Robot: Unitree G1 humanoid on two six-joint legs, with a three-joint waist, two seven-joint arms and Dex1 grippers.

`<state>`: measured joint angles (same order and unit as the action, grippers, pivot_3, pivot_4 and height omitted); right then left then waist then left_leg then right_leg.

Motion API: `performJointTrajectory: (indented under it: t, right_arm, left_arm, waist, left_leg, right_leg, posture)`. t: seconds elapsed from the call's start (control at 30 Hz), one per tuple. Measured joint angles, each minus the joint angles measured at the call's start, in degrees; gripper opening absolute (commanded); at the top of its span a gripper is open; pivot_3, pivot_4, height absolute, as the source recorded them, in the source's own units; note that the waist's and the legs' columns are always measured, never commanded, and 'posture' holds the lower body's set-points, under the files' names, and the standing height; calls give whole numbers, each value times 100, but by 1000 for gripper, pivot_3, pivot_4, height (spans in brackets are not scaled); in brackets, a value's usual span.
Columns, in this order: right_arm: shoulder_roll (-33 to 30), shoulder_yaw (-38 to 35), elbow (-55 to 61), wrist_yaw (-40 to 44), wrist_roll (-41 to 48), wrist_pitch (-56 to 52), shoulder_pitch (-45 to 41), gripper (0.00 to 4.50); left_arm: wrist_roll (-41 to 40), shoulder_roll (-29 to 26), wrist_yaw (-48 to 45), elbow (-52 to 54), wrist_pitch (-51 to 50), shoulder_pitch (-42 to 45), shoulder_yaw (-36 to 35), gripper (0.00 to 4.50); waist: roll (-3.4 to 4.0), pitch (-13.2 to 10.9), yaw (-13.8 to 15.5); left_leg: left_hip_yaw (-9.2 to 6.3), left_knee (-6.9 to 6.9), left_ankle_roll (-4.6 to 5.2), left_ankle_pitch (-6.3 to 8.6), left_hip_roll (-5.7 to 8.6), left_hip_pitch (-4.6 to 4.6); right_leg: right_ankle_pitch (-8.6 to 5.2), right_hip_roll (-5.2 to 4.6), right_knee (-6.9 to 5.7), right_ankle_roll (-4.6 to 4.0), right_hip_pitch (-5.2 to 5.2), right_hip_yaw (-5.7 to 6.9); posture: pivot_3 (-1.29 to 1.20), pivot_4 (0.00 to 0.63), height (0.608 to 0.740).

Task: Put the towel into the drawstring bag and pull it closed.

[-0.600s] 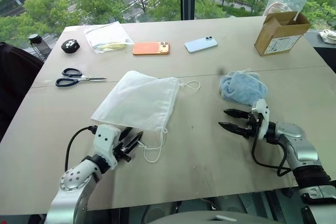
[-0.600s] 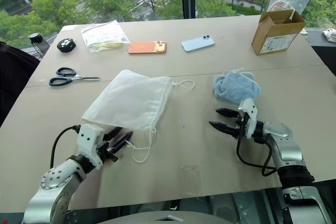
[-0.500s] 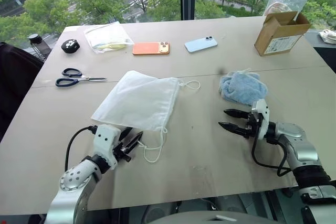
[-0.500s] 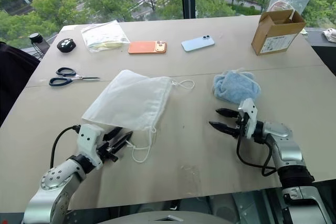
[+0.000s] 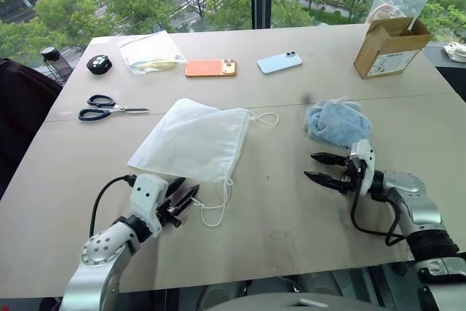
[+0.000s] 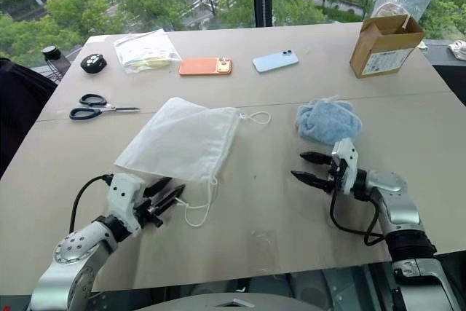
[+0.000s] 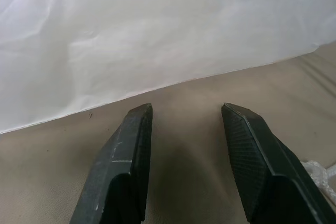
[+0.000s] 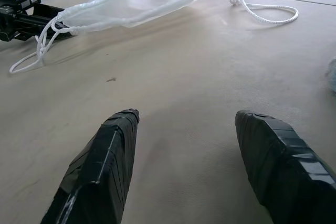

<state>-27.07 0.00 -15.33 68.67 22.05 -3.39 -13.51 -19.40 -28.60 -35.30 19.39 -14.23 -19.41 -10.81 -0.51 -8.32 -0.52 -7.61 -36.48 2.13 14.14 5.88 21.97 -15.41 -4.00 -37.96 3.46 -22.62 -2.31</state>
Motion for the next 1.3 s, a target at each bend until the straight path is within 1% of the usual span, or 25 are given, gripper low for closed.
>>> performJointTrajectory:
  t: [0.43,0.53,0.63,0.7,0.8,0.9,0.93,1.0,1.03,1.1,1.13,1.2,1.27,1.3]
  right_arm:
    - [-13,1,95,-17,22,-97,46,3152]
    - [-27,-2,147,-17,33,-128,80,3152]
    - [19,-3,276,42,149,-167,166,3152]
    - [82,6,421,117,298,-211,208,3152]
    - [91,-9,633,210,529,-289,164,3152]
    - [94,-55,670,220,619,-334,163,3152]
    - [105,-63,694,213,651,-370,149,3152]
    - [122,-67,790,205,690,-393,138,3152]
    - [116,-83,805,186,698,-395,152,3152]
    - [121,-81,857,132,699,-399,174,3152]
    - [121,-82,899,101,701,-399,188,3152]
    - [116,-96,993,55,705,-404,243,3152]
    - [99,-101,1036,39,715,-408,311,3152]
    - [99,-100,1036,38,716,-411,317,3152]
  left_arm:
    - [-16,44,87,329,-200,-183,14,2096]
    - [-78,173,154,616,-378,-248,205,2096]
    - [-166,163,81,900,-561,-242,474,2096]
    - [-466,100,-62,1219,-789,-109,593,2096]
    - [-866,-51,-108,1690,-1163,412,632,2096]
    - [-1061,-22,33,1818,-1470,799,707,2096]
    - [-1116,57,186,1841,-1616,1100,768,2096]
    - [-1083,164,460,1860,-1808,1415,937,2096]
    - [-1074,308,670,1856,-1982,1588,1043,2096]
    - [-1163,586,884,1885,-2181,1806,1228,2096]
    - [-1173,601,942,1925,-2244,1839,1324,2096]
    - [-939,572,1197,1949,-2424,1936,1531,2096]
    - [-357,540,1609,1805,-2451,2087,1802,2096]
    - [-252,576,1711,1760,-2460,2123,1842,2096]
  waist:
    - [0,0,4]
    - [-1,-1,10]
    - [-1,-2,20]
    - [2,-6,17]
    - [2,-7,18]
    - [2,-8,17]
    - [2,-8,22]
    - [1,-8,19]
    - [1,-8,16]
    - [-5,-11,17]
    - [-5,-11,3]
    - [-4,-11,-8]
    - [-4,-11,10]
    - [-4,-11,15]
  left_leg:
    - [1,4,1,0,-1,0]
    - [-1,4,1,0,-1,1]
    - [-3,4,1,0,-1,4]
    - [-2,4,1,0,-1,6]
    - [-2,4,1,0,-1,3]
    - [-2,4,0,0,-1,5]
    - [-3,3,-1,-1,-1,5]
    - [-2,3,-15,-9,-1,4]
    - [-1,3,-15,-9,-1,5]
    - [-1,2,-16,-10,-1,8]
    - [-1,2,-16,-10,-1,7]
    - [-1,4,-20,-12,-3,6]
    - [-1,4,-17,-11,-3,5]
    - [-1,3,-16,-10,-2,4]
  right_leg:
    - [0,0,3,0,0,-1]
    - [0,0,3,0,0,1]
    - [0,0,2,0,0,3]
    - [0,0,2,0,0,2]
    - [0,1,1,0,1,2]
    - [0,1,2,0,-1,3]
    - [0,2,1,0,0,6]
    - [0,3,1,1,0,4]
    - [0,3,2,1,0,2]
    - [1,3,2,1,-1,3]
    - [0,4,2,1,-1,1]
    - [0,8,0,1,-3,0]
    - [0,8,-1,1,-2,1]
    - [1,8,-1,1,0,1]
  posture:
    - [0,150,734]
    - [0,150,734]
    - [0,150,734]
    - [0,150,734]
    - [0,150,734]
    - [0,150,734]
    - [0,150,734]
    - [0,150,734]
    - [0,150,734]
    - [0,150,734]
    - [0,150,734]
    - [0,150,734]
    - [0,150,734]
    - [0,150,734]
